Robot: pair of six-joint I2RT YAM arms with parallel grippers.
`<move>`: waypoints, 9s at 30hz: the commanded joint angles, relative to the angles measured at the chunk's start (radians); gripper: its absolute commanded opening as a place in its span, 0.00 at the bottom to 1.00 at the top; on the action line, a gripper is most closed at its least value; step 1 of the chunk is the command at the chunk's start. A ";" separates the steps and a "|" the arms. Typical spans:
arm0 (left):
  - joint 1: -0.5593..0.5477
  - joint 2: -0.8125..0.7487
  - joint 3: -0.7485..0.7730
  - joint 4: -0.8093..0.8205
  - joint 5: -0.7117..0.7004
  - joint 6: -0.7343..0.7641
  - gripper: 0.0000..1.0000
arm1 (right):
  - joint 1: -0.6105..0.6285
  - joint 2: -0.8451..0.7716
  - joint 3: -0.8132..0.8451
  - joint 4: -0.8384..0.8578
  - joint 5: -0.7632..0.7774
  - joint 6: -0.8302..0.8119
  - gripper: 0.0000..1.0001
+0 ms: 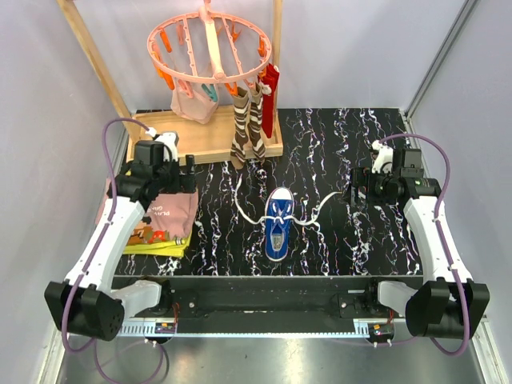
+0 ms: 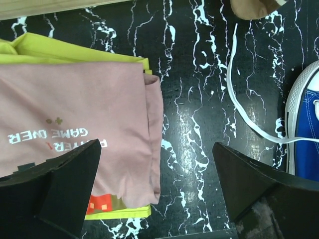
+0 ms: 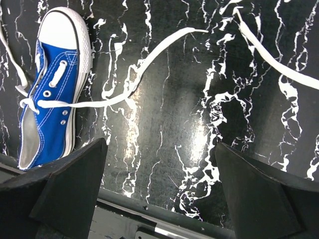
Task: Tie the shoes
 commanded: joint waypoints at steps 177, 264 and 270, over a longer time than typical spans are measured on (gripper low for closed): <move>-0.782 -0.334 -0.505 0.536 0.365 0.725 0.00 | 0.683 0.532 0.368 0.494 -0.392 0.458 0.76; -0.200 0.436 -0.130 0.424 0.432 -0.248 0.00 | 1.005 0.460 0.214 0.477 -0.045 -0.071 0.00; -0.229 0.312 -0.167 0.271 0.431 -0.203 0.00 | 0.916 0.331 0.143 0.365 -0.096 -0.040 0.00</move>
